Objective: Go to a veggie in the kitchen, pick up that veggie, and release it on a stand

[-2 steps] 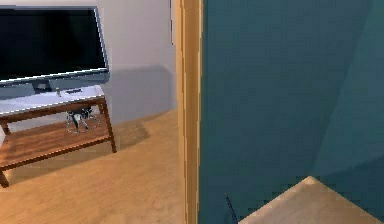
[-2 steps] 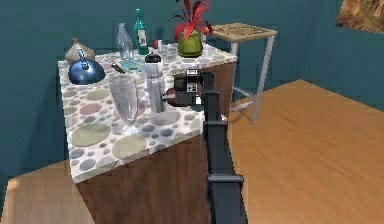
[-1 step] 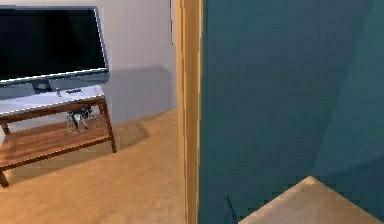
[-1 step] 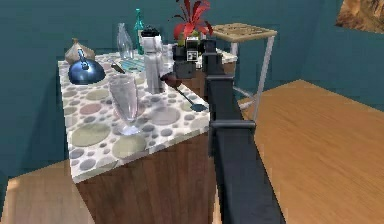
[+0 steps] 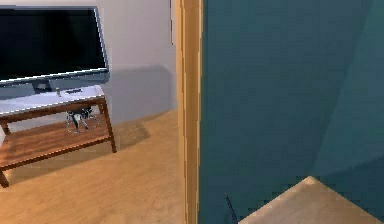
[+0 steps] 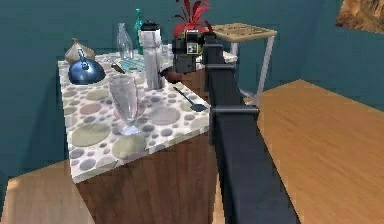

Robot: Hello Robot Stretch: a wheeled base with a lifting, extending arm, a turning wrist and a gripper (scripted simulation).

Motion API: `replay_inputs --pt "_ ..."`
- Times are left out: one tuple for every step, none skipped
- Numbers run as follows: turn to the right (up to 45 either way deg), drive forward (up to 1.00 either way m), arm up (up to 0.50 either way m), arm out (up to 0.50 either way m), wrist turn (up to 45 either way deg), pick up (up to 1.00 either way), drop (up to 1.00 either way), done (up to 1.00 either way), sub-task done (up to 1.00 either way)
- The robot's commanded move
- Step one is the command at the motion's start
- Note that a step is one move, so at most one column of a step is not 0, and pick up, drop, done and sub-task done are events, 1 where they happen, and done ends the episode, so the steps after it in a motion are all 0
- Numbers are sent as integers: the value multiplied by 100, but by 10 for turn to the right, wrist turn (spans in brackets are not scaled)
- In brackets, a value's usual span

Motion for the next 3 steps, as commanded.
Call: replay_inputs --pt "0 0 0 0 -450 0 0 0 0" --pt "0 0 0 0 -450 0 0 0 0" --pt "0 0 0 0 -270 0 0 0 0"
